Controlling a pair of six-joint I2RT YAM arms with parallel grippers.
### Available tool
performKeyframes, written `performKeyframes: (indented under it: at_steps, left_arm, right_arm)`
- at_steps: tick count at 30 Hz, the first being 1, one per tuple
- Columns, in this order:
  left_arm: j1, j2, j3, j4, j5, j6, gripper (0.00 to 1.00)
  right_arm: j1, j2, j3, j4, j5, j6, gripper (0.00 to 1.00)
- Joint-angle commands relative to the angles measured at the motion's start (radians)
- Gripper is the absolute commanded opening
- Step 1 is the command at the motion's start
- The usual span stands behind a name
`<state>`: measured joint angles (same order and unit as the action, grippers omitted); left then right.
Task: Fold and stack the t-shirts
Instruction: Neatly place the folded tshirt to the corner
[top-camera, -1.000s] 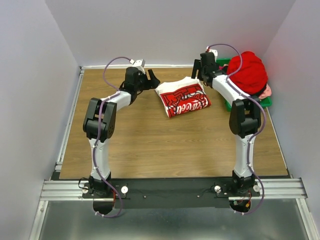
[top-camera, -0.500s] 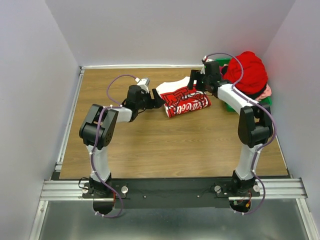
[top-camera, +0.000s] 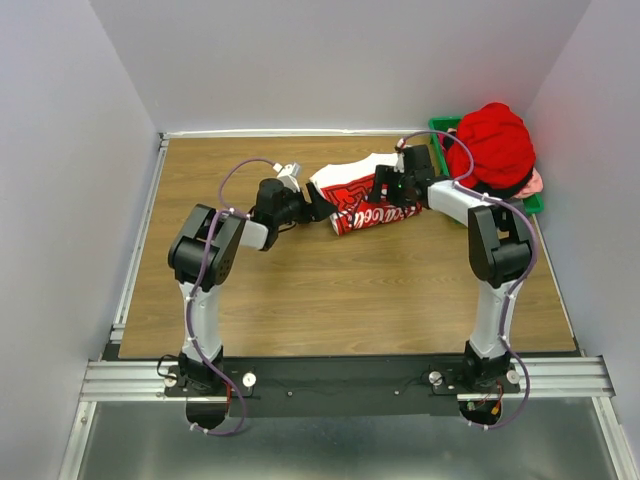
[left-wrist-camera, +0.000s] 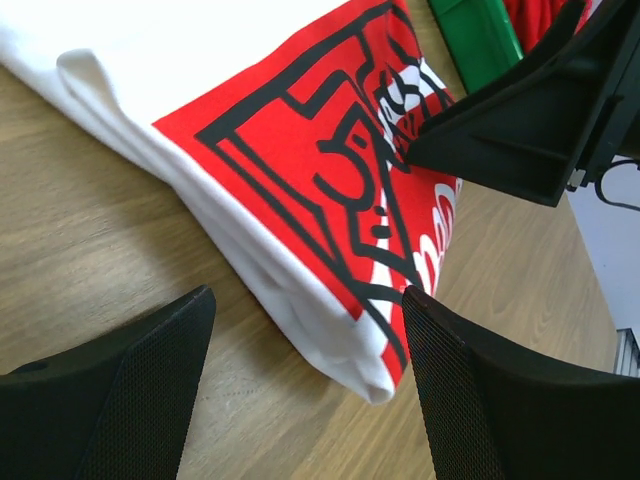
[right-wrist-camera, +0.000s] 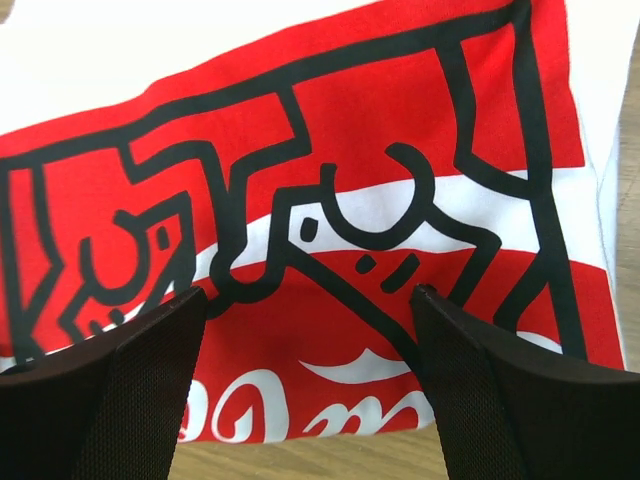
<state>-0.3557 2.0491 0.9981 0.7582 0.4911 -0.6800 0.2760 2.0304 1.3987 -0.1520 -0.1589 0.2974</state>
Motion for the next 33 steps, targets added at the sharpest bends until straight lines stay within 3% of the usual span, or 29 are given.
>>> performKeyframes:
  at_steps: [1,22,25,29,32,33]
  left_arm:
    - [-0.009,0.028,0.042,-0.037,-0.040,-0.010,0.83]
    - [-0.077,0.115,0.272,-0.368,-0.207,0.019,0.80]
    - [-0.081,0.123,0.293,-0.399,-0.215,0.022,0.71]
    - [-0.083,0.128,0.306,-0.424,-0.226,0.026,0.33]
    - [-0.083,0.134,0.333,-0.451,-0.235,0.048,0.16]
    - [-0.081,0.140,0.342,-0.476,-0.238,0.056,0.06]
  right_arm:
    - [0.005,0.053,-0.026,0.011,-0.005,0.014,0.89]
    - [0.005,0.004,-0.058,0.014,-0.002,0.025,0.89]
    - [0.005,-0.002,-0.061,0.014,-0.002,0.025,0.89]
    - [0.003,-0.006,-0.063,0.015,-0.011,0.026,0.89]
    - [0.003,-0.015,-0.067,0.015,-0.016,0.026,0.89]
    - [0.005,-0.018,-0.069,0.015,-0.018,0.025,0.88]
